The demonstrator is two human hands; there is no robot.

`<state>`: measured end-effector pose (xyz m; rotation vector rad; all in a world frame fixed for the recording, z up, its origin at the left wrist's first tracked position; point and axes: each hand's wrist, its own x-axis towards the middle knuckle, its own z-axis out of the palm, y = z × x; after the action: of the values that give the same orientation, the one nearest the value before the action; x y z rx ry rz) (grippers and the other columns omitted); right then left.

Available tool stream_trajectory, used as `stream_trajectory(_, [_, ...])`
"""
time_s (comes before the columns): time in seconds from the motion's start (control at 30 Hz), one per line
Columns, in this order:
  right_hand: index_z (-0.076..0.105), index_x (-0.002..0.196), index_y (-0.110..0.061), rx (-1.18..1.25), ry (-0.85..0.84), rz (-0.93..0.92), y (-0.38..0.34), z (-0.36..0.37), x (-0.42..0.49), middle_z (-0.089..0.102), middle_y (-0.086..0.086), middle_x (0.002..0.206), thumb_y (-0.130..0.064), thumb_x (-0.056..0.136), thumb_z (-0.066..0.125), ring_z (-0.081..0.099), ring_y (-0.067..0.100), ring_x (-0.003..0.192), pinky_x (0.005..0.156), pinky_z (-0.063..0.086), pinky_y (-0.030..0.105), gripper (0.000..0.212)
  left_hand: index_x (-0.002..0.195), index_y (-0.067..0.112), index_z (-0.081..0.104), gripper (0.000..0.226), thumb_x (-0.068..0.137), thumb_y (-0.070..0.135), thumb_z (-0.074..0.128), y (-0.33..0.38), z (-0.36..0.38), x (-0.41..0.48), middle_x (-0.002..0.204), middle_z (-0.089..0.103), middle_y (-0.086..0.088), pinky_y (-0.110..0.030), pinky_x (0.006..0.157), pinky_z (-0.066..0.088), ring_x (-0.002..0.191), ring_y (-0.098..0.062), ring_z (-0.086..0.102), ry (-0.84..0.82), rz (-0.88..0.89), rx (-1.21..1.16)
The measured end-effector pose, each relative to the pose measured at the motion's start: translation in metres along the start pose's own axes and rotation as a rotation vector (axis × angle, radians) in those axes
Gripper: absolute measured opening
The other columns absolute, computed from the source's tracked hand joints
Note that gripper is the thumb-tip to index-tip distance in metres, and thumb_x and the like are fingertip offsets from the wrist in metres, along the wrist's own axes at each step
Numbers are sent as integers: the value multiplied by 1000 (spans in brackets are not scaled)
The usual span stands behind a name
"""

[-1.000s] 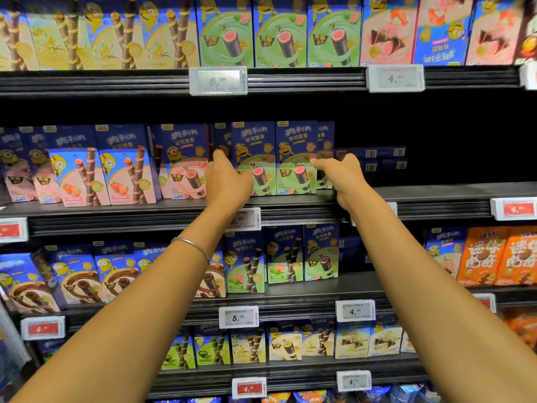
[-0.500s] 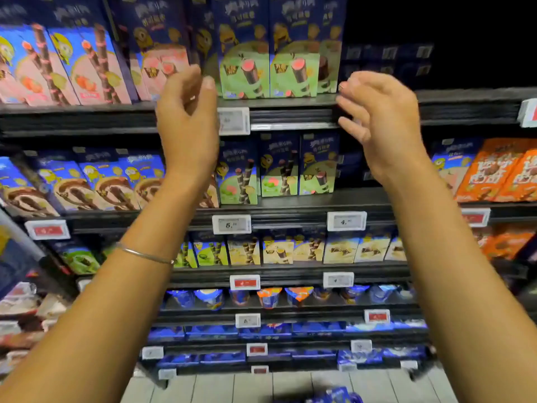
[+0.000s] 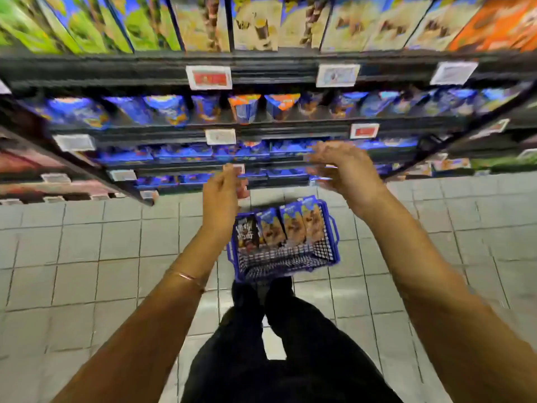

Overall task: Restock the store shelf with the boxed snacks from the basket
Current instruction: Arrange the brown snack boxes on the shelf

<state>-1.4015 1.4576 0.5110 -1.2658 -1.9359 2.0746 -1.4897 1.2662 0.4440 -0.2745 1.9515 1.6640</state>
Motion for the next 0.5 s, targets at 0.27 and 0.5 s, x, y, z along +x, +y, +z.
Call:
stream_trajectory(0.27, [63,98,-18,-16,30,376,175,20,18,63,4,87,-26,100,59,58,15,73,67,45,29,9,86,15,60,35,112,35,47,-170,-14,18,93,63,-16,-32,69,49,83,-26,60,-99,-302,173])
stream_trajectory(0.5, [59,85,-23,-12,23,623,341,20,75,60,0,80,-33,97,61,55,15,67,64,38,28,16,95,17,61,28,111,35,46,-290,17,88,106,71,-17,-42,86,57,98,-32,68,-155,-302,358])
